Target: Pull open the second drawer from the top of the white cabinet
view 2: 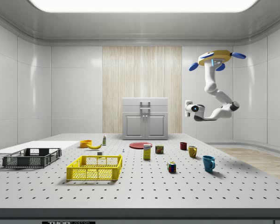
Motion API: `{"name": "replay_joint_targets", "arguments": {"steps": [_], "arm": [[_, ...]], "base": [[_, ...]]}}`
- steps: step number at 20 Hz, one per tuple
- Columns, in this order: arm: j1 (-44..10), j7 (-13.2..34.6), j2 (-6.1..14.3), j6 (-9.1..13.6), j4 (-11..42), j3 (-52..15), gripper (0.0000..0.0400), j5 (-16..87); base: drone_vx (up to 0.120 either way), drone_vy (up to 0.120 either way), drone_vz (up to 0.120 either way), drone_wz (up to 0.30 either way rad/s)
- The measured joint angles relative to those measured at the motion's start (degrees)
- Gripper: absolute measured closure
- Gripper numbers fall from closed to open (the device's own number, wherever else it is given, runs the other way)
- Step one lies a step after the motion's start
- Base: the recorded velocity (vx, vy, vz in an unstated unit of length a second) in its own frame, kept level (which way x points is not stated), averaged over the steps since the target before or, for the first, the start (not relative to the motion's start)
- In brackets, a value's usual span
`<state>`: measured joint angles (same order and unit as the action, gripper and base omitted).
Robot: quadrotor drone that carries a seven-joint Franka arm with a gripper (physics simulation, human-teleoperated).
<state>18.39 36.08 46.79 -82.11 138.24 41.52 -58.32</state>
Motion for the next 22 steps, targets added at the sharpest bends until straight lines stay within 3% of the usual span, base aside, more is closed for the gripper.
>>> {"name": "replay_joint_targets", "arguments": {"steps": [22], "arm": [[7.83,3.13,5.92,-6.22,1.18,4.09,0.0100,3.40]], "base": [[0.120,-0.120,0.000,0.000]]}}
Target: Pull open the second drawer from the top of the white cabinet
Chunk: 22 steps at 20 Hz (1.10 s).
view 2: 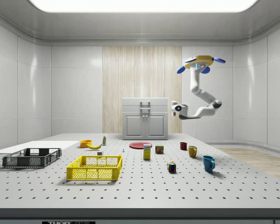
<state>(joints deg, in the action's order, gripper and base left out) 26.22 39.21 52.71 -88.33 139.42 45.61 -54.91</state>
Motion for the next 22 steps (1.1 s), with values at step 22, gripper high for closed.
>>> {"name": "replay_joint_targets", "arguments": {"steps": [22], "arm": [[5.60,3.12,5.13,-4.98,0.66,2.30,0.0100,3.79]], "base": [[0.120,-0.120,0.000,0.000]]}}
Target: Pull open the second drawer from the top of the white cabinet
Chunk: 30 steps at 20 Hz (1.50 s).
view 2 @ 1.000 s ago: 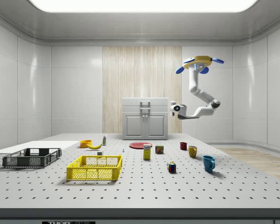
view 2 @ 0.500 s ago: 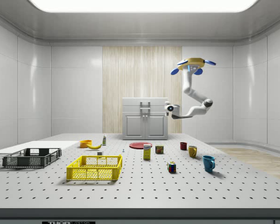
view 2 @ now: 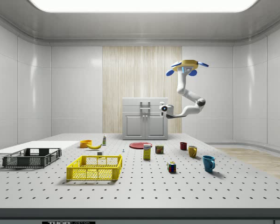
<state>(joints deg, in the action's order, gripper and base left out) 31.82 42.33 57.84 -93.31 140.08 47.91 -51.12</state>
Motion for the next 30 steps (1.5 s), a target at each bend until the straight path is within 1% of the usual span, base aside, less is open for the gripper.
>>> {"name": "replay_joint_targets", "arguments": {"steps": [18,27,30], "arm": [[3.30,2.17,3.38,-3.07,0.44,1.17,0.0100,2.61],[4.60,3.10,4.78,-4.29,0.62,1.59,0.0100,3.73],[4.99,3.38,5.20,-4.66,0.67,1.72,0.0100,4.07]], "base": [[0.120,-0.118,0.000,0.000],[0.116,0.000,0.000,0.000],[0.000,0.000,0.000,0.000]]}}
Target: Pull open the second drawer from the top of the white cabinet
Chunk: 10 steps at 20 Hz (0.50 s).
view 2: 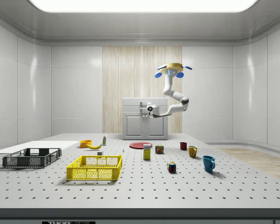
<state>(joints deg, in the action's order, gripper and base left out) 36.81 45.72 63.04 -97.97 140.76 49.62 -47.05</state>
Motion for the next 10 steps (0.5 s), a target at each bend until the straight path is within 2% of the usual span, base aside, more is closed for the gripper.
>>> {"name": "replay_joint_targets", "arguments": {"steps": [3,10], "arm": [[0.37,0.27,0.41,-0.35,0.05,0.11,0.0100,0.33],[1.15,0.87,1.28,-1.09,0.17,0.35,0.0100,1.04]], "base": [[0.000,0.000,0.000,0.000],[0.000,0.120,0.000,0.000]]}}
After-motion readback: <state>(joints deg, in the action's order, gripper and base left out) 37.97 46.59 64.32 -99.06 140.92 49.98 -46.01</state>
